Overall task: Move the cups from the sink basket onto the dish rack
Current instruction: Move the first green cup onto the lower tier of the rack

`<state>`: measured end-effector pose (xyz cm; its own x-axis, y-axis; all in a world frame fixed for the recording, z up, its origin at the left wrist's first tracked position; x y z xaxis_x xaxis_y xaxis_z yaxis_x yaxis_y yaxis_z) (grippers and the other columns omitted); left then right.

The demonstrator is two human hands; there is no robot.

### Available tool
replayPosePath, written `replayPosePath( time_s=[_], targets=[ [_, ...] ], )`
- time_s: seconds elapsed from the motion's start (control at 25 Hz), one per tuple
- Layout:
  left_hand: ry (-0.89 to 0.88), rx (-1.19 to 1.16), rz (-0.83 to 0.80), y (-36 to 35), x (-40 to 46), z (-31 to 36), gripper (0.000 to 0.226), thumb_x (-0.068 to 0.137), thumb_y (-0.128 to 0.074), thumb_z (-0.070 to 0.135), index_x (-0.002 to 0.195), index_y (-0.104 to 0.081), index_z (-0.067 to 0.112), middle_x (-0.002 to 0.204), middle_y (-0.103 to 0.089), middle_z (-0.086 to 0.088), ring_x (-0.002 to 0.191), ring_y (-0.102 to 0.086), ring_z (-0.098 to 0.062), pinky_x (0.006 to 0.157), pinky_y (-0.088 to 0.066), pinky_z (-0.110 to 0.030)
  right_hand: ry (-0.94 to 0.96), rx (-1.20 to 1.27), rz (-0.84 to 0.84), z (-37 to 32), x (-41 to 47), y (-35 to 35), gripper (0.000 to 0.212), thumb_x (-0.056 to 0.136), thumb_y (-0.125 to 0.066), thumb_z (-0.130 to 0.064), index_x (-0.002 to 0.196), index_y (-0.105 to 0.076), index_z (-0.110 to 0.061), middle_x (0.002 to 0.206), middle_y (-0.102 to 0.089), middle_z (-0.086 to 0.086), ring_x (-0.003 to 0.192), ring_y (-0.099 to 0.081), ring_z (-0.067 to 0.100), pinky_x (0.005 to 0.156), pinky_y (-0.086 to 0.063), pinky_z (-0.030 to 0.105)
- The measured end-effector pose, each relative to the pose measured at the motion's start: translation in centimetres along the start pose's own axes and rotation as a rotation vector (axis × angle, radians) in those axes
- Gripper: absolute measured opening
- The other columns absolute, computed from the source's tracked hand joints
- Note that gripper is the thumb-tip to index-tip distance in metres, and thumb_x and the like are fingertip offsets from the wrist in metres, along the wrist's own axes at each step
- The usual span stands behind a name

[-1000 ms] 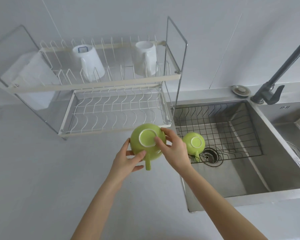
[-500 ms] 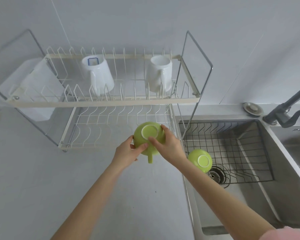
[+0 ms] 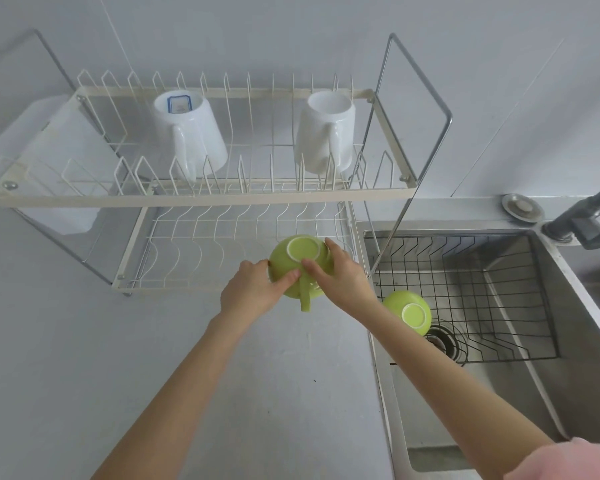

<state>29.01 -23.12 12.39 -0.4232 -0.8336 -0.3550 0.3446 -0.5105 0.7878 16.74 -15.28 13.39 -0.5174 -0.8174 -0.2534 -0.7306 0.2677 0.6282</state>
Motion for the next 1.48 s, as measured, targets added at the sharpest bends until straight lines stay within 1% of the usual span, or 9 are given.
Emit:
replayPosePath(
  time_s=[0.12, 0.2, 0.36, 0.48, 0.64, 0.76, 1.16, 1.32, 1.48],
  targets=[
    [-0.129, -0.146, 0.024, -0.2, 0.2, 0.3, 0.063, 0.082, -0.058, 0.043, 0.135, -0.038, 0.014, 0.136, -0.04, -0.013, 0.122, -0.048, -0.03, 0.101, -0.041, -0.04, 0.051, -0.016, -0.008, 0.4, -0.5, 0.3, 0.072, 0.086, -0.058, -0.039, 0.144, -0.025, -0.015, 0.147, -0.038, 0.007, 0.134, -0.038, 0.024, 0.106, -0.031, 0.03],
    [-0.192, -0.206, 0.015, -0.1, 0.4, 0.5, 0.066, 0.083, -0.06, 0.034, 0.14, -0.032, 0.015, 0.143, -0.037, -0.01, 0.127, -0.045, -0.027, 0.106, -0.037, -0.037, 0.055, -0.006, -0.008, 0.7, -0.5, 0.5, 0.071, 0.084, -0.061, -0.038, 0.143, -0.028, -0.016, 0.145, -0.041, 0.005, 0.132, -0.04, 0.022, 0.105, -0.033, 0.028],
    [-0.22, -0.255, 0.011, 0.3, 1.5, 0.6, 0.064, 0.083, -0.062, 0.03, 0.139, -0.035, 0.014, 0.142, -0.039, -0.01, 0.127, -0.045, -0.026, 0.105, -0.038, -0.036, 0.054, 0.005, 0.002, 0.7, 0.5, 0.8, 0.067, 0.085, -0.06, -0.035, 0.143, -0.031, -0.015, 0.143, -0.045, 0.005, 0.13, -0.042, 0.022, 0.105, -0.034, 0.028],
    [-0.247, -0.241, 0.004, 0.3, 2.4, 1.1, 0.063, 0.083, -0.061, 0.03, 0.138, -0.035, 0.014, 0.141, -0.038, -0.011, 0.126, -0.045, -0.027, 0.105, -0.038, -0.036, 0.031, 0.004, 0.004, 0.4, 1.3, 1.0, 0.068, 0.086, -0.06, -0.035, 0.143, -0.03, -0.014, 0.141, -0.046, 0.008, 0.13, -0.042, 0.023, 0.104, -0.034, 0.029],
    [-0.255, -0.261, 0.024, 0.1, 3.6, 1.8, 0.063, 0.082, -0.063, 0.027, 0.137, -0.036, 0.011, 0.14, -0.039, -0.014, 0.125, -0.046, -0.029, 0.106, -0.039, -0.038, 0.01, 0.006, 0.028, 0.0, 2.4, 1.3, 0.065, 0.087, -0.059, -0.032, 0.143, -0.03, -0.014, 0.144, -0.044, 0.007, 0.132, -0.04, 0.023, 0.104, -0.033, 0.028],
    [-0.251, -0.272, 0.041, 0.0, 4.2, 2.3, 0.063, 0.082, -0.063, 0.026, 0.137, -0.036, 0.011, 0.14, -0.039, -0.015, 0.125, -0.046, -0.03, 0.106, -0.038, -0.039, -0.004, -0.003, 0.059, -0.4, 3.2, 1.4, 0.062, 0.089, -0.056, -0.028, 0.143, -0.03, -0.014, 0.146, -0.042, 0.006, 0.133, -0.038, 0.024, 0.106, -0.032, 0.031],
    [-0.225, -0.274, 0.036, 0.6, 6.3, 3.4, 0.06, 0.082, -0.063, 0.028, 0.134, -0.038, 0.012, 0.135, -0.042, -0.017, 0.121, -0.048, -0.032, 0.103, -0.041, -0.04, -0.05, -0.012, 0.0, -1.2, 5.6, 2.1, 0.062, 0.092, -0.051, -0.027, 0.146, -0.022, -0.016, 0.15, -0.035, 0.006, 0.137, -0.033, 0.025, 0.109, -0.029, 0.032],
    [-0.217, -0.283, 0.038, 0.8, 6.8, 3.2, 0.057, 0.081, -0.064, 0.027, 0.132, -0.042, 0.012, 0.133, -0.044, -0.017, 0.12, -0.05, -0.033, 0.101, -0.042, -0.042, -0.053, -0.016, 0.016, -1.1, 6.1, 1.8, 0.059, 0.092, -0.051, -0.027, 0.144, -0.026, -0.015, 0.149, -0.037, 0.005, 0.134, -0.036, 0.027, 0.107, -0.033, 0.034],
    [-0.22, -0.282, 0.036, 0.6, 6.9, 3.2, 0.057, 0.081, -0.064, 0.027, 0.132, -0.042, 0.012, 0.134, -0.044, -0.016, 0.12, -0.049, -0.033, 0.102, -0.042, -0.043, -0.045, -0.003, 0.021, -0.9, 6.2, 1.6, 0.058, 0.092, -0.051, -0.027, 0.144, -0.028, -0.015, 0.149, -0.037, 0.005, 0.135, -0.036, 0.026, 0.108, -0.032, 0.035]
  ],
)
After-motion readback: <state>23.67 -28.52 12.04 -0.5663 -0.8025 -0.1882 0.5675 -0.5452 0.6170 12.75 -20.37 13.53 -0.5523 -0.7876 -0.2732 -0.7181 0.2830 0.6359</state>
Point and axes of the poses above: each hand's wrist, its own x-axis towards the middle knuckle, its own y-axis out of the back of the hand, z = x × y, the point moved 1 cm from there along x, towards the middle knuckle
